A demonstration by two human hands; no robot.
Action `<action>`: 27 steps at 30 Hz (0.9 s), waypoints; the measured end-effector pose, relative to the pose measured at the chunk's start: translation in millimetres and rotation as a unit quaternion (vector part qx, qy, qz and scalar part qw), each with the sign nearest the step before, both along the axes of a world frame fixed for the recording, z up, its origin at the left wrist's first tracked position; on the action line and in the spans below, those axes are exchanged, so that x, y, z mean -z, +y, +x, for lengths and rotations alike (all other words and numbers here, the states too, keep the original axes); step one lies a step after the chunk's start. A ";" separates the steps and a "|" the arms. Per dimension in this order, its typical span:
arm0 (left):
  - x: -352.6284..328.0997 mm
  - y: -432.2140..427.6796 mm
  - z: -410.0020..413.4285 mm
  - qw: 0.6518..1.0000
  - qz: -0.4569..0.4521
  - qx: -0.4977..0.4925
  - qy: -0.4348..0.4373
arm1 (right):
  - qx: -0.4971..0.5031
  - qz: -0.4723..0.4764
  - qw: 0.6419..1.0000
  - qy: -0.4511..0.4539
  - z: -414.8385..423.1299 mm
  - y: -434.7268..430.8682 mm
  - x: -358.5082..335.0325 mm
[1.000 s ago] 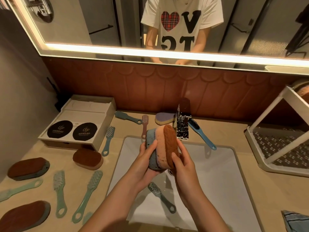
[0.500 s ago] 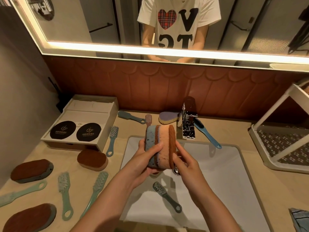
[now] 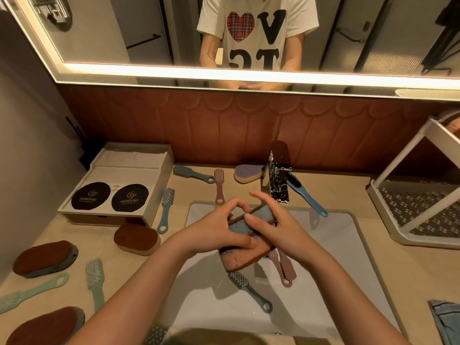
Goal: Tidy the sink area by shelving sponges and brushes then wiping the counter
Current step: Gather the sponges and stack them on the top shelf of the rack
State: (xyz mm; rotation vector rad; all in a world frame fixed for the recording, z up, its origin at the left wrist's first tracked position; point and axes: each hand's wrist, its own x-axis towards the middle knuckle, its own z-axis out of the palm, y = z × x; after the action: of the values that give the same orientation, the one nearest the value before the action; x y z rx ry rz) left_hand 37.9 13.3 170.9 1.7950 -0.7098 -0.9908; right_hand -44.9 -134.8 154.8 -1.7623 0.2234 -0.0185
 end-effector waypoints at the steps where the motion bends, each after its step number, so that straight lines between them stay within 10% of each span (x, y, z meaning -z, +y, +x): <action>1: 0.3 -1.0 -0.5 1.000 0.002 -0.004 -0.003 | 0.017 -0.005 1.000 -0.003 -1.3 0.1 4.6; 11: 20.9 -21.6 -36.4 0.958 -0.103 -0.226 0.144 | 0.211 0.090 0.973 -0.008 -10.3 6.8 29.5; 27: 10.4 -94.9 -51.3 0.911 -0.001 -0.209 -0.355 | 0.287 0.091 0.953 -0.034 -23.4 -4.3 30.3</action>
State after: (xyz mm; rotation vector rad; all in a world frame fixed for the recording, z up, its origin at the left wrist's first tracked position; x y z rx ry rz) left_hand -13.4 -81.5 160.5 2.1926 -0.6976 -0.0260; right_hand -68.3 -139.2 124.5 -1.4590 0.6588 -0.4639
